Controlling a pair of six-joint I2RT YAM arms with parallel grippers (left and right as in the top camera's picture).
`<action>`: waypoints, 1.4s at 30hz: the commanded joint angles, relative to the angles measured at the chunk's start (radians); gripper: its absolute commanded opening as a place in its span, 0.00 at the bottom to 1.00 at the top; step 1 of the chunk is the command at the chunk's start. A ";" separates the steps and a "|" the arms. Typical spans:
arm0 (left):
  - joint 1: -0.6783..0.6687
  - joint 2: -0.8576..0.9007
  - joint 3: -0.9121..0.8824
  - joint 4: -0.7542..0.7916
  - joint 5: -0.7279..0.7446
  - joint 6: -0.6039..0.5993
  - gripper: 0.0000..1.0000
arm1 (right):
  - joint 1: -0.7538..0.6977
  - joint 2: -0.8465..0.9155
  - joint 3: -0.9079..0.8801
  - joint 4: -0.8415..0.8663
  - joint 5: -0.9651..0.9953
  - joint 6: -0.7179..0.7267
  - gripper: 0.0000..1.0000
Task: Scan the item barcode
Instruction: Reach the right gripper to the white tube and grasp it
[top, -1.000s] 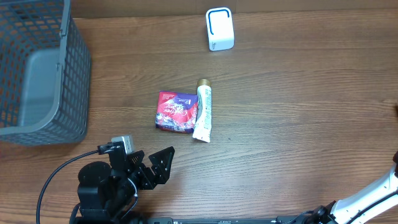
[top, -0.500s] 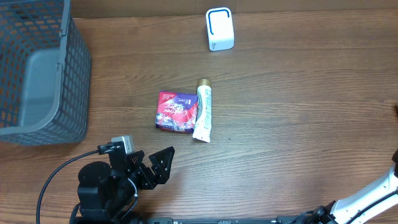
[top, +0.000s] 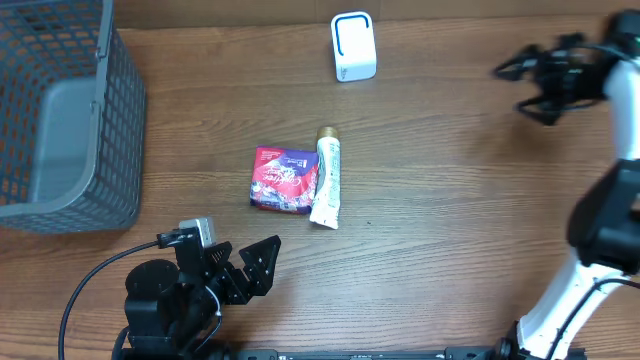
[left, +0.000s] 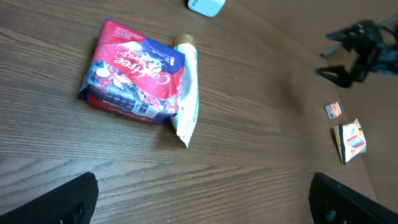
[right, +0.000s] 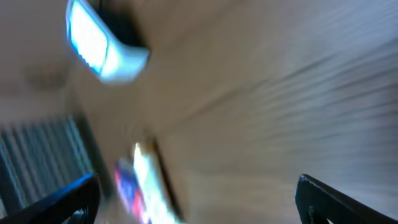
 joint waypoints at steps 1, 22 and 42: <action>0.004 -0.004 0.006 0.002 0.007 -0.010 1.00 | 0.187 -0.030 0.000 -0.042 0.081 -0.079 1.00; 0.004 -0.004 0.006 0.002 0.007 -0.010 1.00 | 0.764 -0.006 -0.223 0.235 0.402 0.328 0.71; 0.004 -0.004 0.006 0.002 0.007 -0.010 1.00 | 0.694 0.003 -0.139 -0.035 0.825 0.285 0.55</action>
